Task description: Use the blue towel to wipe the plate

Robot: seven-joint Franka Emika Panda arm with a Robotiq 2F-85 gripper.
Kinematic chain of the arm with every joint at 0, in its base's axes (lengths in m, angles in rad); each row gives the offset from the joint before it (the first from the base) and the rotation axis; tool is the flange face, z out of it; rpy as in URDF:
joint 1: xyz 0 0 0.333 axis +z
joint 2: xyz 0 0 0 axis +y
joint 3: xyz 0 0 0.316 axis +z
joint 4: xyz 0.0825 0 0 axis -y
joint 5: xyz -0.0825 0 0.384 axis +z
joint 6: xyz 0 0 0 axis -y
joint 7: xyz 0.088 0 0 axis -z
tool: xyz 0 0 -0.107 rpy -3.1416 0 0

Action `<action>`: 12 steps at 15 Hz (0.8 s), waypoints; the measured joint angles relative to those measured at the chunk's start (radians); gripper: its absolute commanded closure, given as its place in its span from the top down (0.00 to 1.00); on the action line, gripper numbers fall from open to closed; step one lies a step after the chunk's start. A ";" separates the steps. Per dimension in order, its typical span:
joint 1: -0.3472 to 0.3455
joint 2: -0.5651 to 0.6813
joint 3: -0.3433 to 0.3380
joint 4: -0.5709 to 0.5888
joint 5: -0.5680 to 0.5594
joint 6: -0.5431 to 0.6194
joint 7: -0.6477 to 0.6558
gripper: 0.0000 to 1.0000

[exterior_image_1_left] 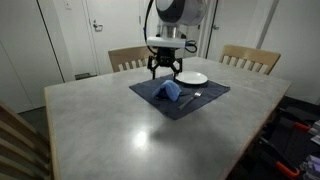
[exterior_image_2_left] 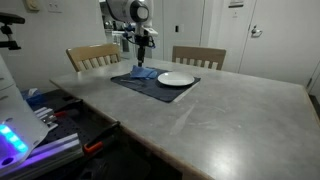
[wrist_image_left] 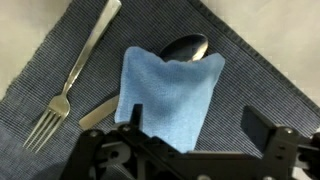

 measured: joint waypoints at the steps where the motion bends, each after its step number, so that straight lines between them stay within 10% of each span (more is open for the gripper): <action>1: 0.003 0.000 -0.002 0.001 -0.001 0.005 0.015 1.00; 12: 0.025 0.000 -0.029 -0.015 -0.042 -0.015 0.080 1.00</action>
